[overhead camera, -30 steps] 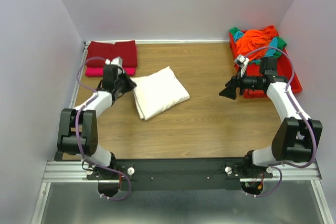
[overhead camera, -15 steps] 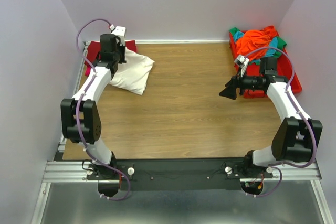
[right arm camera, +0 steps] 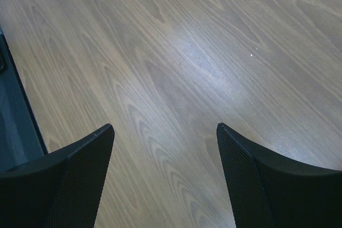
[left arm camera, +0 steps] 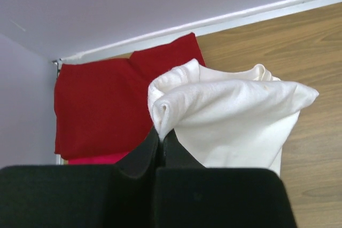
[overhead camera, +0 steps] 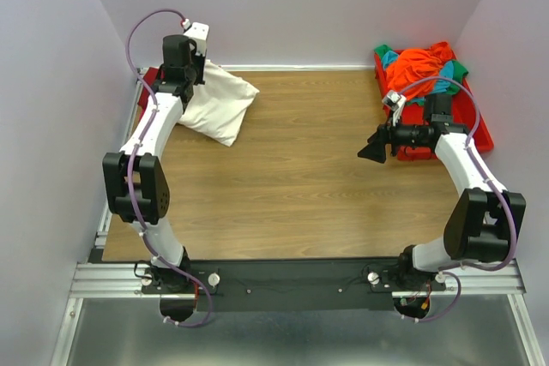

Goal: Fold and stack the t-shirts
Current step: Neatly place the folded tshirt to the corner

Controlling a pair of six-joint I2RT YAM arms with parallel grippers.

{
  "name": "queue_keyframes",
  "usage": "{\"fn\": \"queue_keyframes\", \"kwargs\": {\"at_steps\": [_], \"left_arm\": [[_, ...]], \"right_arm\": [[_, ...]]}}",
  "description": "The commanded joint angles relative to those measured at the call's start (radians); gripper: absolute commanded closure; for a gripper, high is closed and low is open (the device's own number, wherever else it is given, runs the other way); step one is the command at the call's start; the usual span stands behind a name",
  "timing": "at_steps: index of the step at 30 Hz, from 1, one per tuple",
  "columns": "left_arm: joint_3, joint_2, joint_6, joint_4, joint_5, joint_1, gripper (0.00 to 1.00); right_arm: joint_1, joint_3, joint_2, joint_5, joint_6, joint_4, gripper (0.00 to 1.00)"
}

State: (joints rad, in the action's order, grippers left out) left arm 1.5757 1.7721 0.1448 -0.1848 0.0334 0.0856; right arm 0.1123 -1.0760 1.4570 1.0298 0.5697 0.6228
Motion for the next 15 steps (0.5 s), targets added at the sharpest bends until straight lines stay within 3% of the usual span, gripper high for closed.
{"fn": "queue_keyframes", "kwargs": {"at_steps": [1, 15], "left_arm": [[0.078, 0.021, 0.013, 0.030, 0.003, 0.003, 1.00], [0.213, 0.050, 0.036, 0.013, 0.048, 0.000, 1.00]], "right_arm": [[0.007, -0.019, 0.014, 0.007, 0.012, 0.012, 0.16], [0.006, -0.019, 0.025, 0.003, 0.015, 0.014, 0.16]]}}
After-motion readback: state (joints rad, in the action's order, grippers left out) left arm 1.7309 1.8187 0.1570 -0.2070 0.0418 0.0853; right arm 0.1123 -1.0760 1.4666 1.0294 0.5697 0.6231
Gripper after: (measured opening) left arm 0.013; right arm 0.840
